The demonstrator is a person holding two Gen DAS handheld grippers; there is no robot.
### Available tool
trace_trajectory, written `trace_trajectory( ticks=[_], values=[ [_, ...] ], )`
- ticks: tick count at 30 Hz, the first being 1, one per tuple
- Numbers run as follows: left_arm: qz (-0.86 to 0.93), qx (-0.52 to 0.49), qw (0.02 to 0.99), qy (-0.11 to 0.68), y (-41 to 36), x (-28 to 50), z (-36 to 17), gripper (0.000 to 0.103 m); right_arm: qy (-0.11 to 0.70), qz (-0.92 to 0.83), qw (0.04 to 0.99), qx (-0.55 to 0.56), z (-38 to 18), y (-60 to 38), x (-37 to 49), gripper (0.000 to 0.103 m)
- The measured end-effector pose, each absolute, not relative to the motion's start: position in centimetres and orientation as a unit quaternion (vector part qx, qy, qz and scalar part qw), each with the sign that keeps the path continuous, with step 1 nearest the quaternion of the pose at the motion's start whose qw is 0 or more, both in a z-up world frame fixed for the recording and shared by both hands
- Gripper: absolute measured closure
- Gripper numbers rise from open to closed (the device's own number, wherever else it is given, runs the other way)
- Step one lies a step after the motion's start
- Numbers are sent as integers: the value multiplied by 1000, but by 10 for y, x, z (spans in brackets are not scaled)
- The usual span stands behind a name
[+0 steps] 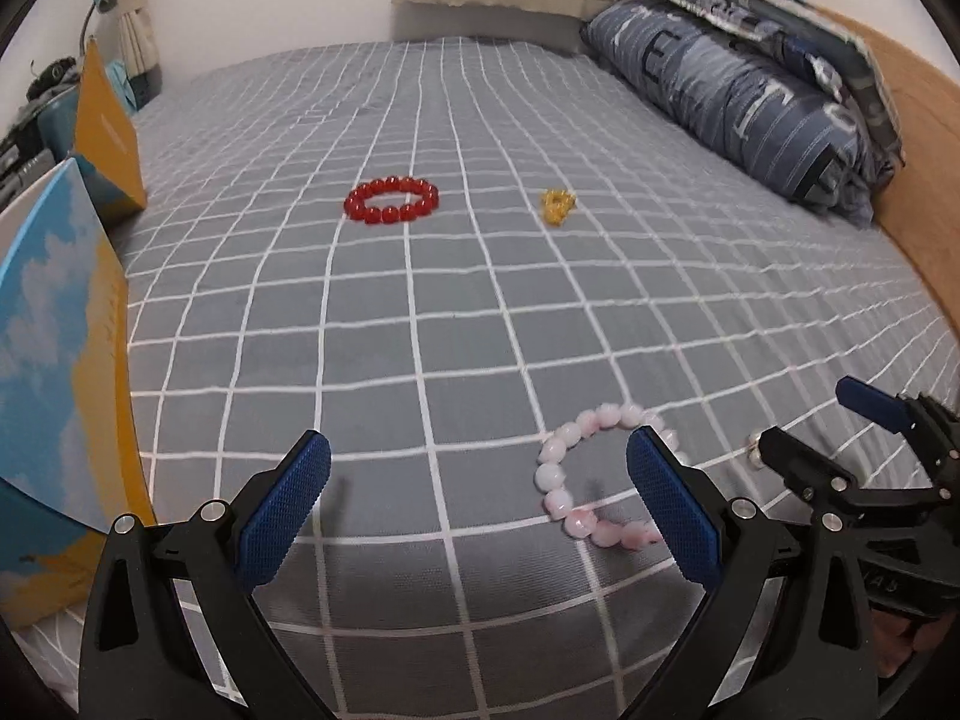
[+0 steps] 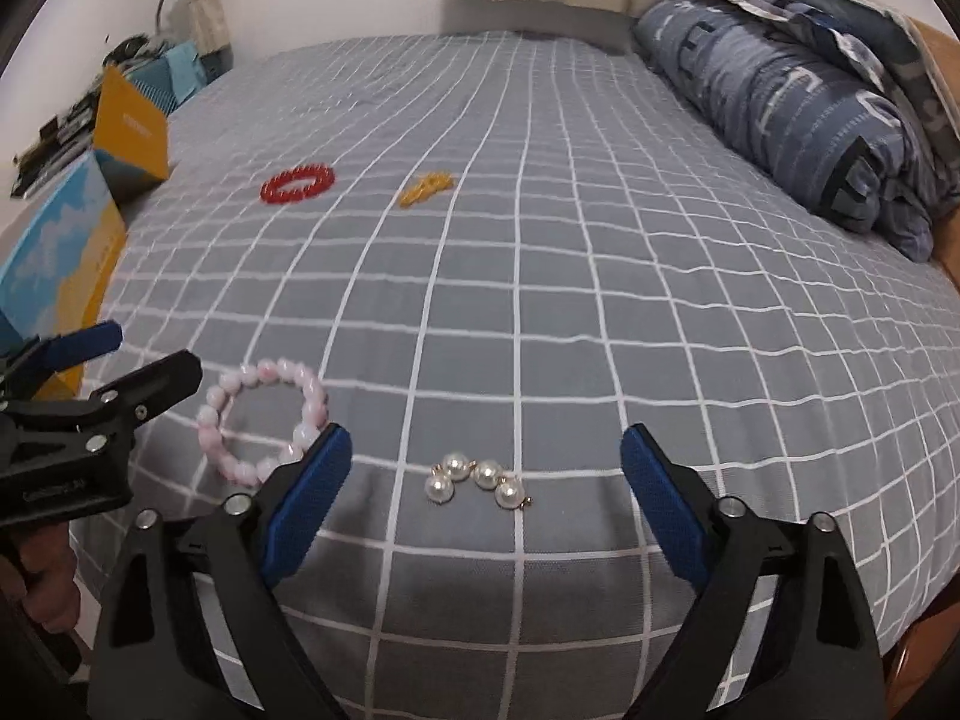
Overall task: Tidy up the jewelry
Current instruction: 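Grasp the pink-white bead bracelet with the left tool while the right tool grasps the pearl earrings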
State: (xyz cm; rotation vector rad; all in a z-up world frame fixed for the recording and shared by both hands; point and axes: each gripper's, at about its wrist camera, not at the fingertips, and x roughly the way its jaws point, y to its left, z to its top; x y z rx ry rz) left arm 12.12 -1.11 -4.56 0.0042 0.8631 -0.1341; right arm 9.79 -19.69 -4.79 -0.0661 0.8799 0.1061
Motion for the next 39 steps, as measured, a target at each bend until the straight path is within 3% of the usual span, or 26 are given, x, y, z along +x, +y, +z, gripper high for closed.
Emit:
trace_trajectory(
  ticks=[1,6,14,19,27,33,39],
  values=[
    [-64,6,906,418,-12,121,-49,6,434,56,899,-26,-53,-198,100,29],
    [-60,6,909,412,-12,124,-53,9,445,65,893,-24,-61,-199,104,41],
    [-84,-3,897,435,-16,129,-61,43,456,66,887,-25,-66,-200,107,63],
    [-87,4,892,443,-23,127,-69,48,459,68,885,-33,-66,-199,108,75],
    [-73,24,896,438,-29,125,-75,48,458,67,886,-27,-67,-199,105,80],
    [-72,32,891,448,-28,126,-75,92,456,63,888,-10,-67,-202,103,80],
    [-79,23,890,448,-25,122,-69,93,453,55,890,-1,-65,-203,101,81]
  ],
)
